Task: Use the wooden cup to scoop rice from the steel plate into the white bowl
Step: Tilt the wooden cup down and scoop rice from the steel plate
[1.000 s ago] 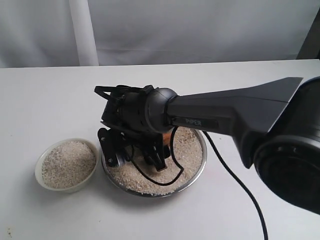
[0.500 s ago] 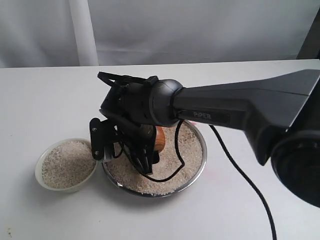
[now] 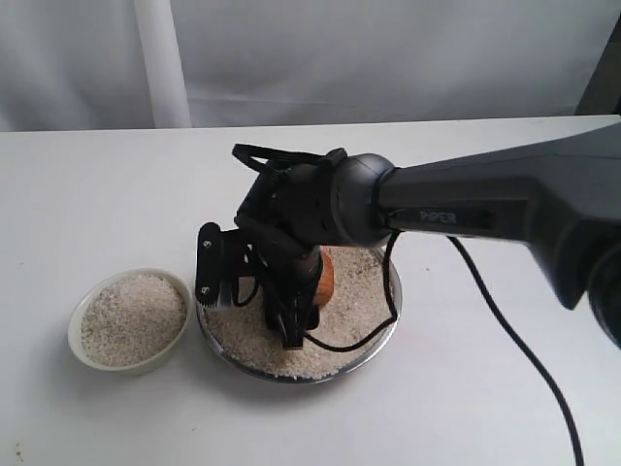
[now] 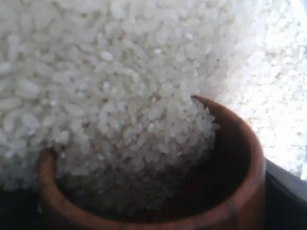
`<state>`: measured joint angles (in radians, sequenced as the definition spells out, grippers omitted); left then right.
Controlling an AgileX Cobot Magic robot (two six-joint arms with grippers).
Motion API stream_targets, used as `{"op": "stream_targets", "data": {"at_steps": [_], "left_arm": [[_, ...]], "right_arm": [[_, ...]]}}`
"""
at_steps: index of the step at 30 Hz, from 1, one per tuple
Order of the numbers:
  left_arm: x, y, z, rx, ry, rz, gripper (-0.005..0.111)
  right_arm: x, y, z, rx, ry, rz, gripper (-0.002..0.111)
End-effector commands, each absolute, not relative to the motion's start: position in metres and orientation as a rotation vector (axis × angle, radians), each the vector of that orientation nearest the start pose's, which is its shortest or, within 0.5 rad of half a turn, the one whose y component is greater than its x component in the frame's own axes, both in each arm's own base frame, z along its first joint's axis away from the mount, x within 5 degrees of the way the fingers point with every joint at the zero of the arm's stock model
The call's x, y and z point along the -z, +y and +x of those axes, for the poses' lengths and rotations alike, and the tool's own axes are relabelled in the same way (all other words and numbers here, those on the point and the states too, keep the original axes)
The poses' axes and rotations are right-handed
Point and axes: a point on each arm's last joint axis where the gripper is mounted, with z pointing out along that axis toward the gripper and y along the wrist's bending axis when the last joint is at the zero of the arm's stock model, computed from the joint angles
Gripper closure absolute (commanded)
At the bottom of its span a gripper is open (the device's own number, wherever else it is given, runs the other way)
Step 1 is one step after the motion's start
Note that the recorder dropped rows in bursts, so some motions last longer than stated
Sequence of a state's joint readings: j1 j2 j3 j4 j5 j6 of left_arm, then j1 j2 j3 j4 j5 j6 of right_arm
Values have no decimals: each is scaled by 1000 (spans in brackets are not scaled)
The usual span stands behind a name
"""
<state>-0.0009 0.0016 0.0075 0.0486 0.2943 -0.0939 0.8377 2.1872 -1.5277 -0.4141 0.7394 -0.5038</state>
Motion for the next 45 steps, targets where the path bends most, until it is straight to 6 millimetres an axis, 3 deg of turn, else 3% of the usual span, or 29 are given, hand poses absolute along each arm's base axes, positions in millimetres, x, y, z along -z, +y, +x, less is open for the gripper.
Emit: {"op": "stream_targets", "data": {"at_steps": [1, 12, 23, 35, 45], "left_arm": [[-187, 1, 55, 32, 1767, -53, 107], [-187, 1, 55, 32, 1767, -53, 107], [-187, 1, 55, 32, 1767, -53, 107], [-187, 1, 55, 32, 1767, -53, 107], [-187, 1, 55, 32, 1767, -53, 107]], "right_arm": [[-138, 310, 310, 249, 1959, -1904, 108], [-128, 292, 306, 44, 1955, -1657, 108], [-133, 279, 304, -126, 1857, -1367, 108], [-123, 264, 303, -190, 1818, -1229, 108], [-126, 265, 304, -212, 1790, -1173, 108]]}}
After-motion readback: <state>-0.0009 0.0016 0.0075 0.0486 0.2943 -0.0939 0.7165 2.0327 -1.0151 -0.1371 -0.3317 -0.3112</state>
